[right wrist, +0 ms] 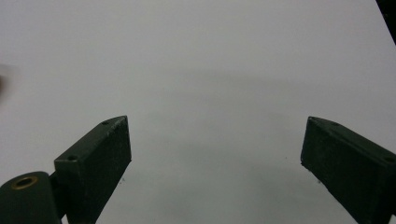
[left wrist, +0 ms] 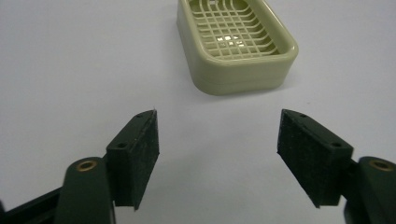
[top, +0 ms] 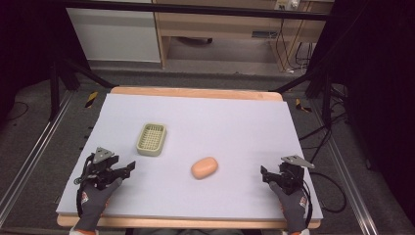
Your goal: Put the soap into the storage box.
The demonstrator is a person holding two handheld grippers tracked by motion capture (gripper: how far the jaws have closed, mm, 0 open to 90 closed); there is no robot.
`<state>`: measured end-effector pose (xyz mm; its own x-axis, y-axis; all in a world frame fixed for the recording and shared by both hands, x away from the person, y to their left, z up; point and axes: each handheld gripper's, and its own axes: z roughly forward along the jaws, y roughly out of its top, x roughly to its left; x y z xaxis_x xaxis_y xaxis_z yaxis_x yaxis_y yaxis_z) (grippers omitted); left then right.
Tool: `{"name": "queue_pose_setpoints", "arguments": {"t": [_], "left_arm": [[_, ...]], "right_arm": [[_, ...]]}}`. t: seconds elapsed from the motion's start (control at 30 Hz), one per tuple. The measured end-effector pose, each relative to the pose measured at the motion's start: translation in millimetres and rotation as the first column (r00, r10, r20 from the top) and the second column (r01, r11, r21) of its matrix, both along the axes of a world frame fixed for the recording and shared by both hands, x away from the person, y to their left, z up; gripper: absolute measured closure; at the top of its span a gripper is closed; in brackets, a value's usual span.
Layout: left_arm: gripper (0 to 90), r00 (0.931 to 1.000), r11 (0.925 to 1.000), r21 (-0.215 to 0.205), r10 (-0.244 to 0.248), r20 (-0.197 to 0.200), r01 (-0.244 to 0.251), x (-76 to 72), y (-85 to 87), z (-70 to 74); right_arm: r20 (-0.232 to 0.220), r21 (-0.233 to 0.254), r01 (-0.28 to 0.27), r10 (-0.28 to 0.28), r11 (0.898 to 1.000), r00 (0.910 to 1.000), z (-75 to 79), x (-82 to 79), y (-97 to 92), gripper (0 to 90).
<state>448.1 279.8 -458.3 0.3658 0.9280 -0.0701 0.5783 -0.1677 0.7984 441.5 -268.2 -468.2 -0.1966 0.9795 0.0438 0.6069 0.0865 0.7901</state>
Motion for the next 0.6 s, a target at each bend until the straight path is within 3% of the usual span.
{"name": "queue_pose_setpoints", "arguments": {"t": [0.23,0.6], "left_arm": [[36.2,0.9997,0.9997,0.005,-0.023,0.002,0.023,-3.2,-5.5,2.5],[34.2,0.9941,0.9941,0.011,-0.108,0.006,0.108,-6.4,-26.7,9.5]], "right_arm": [[0.001,-0.026,-0.014,0.014,1.0,0.9999,-1.0,-0.3,3.4,9.0],[-0.001,-0.033,-0.008,0.008,0.999,1.0,-1.3,-0.4,4.1,8.7]]}}
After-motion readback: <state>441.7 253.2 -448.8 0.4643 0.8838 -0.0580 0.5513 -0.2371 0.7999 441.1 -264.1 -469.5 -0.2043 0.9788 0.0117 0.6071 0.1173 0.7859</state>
